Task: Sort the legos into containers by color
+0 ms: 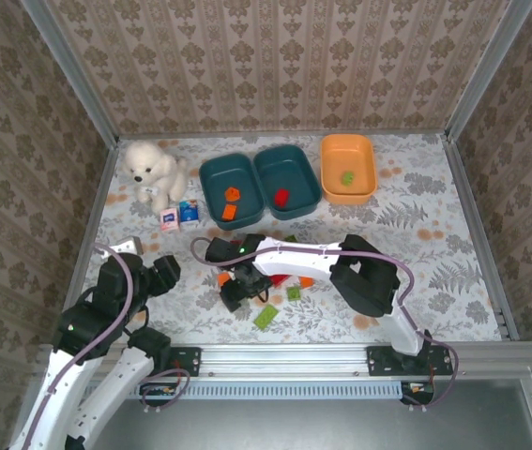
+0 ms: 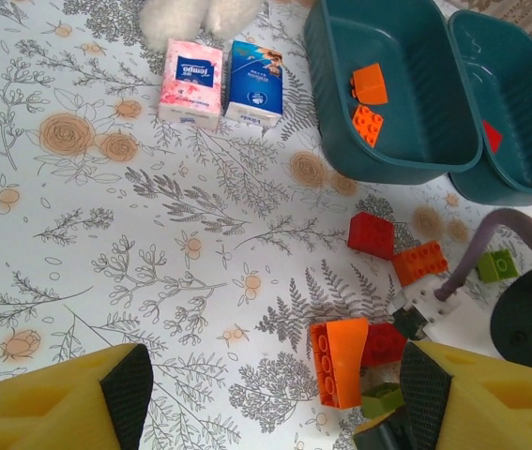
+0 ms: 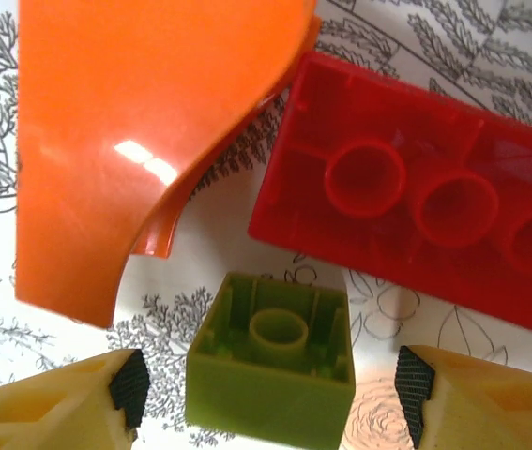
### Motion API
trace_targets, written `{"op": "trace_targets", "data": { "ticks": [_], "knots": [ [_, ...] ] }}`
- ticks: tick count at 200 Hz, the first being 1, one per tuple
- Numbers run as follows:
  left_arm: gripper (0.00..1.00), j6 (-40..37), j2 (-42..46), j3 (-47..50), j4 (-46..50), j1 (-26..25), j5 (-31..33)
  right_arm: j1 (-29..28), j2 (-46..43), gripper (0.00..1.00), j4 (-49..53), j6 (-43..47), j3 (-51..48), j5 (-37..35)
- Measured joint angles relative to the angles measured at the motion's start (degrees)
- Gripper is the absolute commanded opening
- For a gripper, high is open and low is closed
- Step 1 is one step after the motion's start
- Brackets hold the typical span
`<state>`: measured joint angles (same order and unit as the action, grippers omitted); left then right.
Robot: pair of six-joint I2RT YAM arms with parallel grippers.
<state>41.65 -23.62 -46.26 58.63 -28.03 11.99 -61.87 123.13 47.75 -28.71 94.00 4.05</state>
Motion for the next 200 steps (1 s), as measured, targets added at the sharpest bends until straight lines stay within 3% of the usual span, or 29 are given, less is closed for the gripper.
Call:
{"op": "trace_targets", "data": {
  "ticks": [67, 101, 132, 167, 200],
  "knots": [
    [0.73, -0.11, 0.0, 0.0, 0.26, 0.0, -0.87, 0.22, 1.88, 0.4, 0.33, -2.12, 2.03, -1.99],
    [0.73, -0.74, 0.0, 0.0, 0.13, 0.0, -1.99, 0.24, -0.17, 0.39, 0.5, -2.67, 0.59, -3.15],
    [0.73, -1.64, -0.83, 0.0, -2.05, 0.0, -4.81, 1.79, -8.41, 0.38, 2.4, -3.26, -1.99, -4.59],
    [0.72, -2.73, -6.97, 0.02, -8.98, -0.07, -9.42, 10.34, -21.62, 0.38, 4.59, -3.19, -2.14, -6.73],
    [0.73, -4.02, -16.11, -0.02, -17.49, -1.27, -12.83, 25.81, -27.06, 0.37, 5.2, -1.62, -1.99, -8.26]
  ]
}}
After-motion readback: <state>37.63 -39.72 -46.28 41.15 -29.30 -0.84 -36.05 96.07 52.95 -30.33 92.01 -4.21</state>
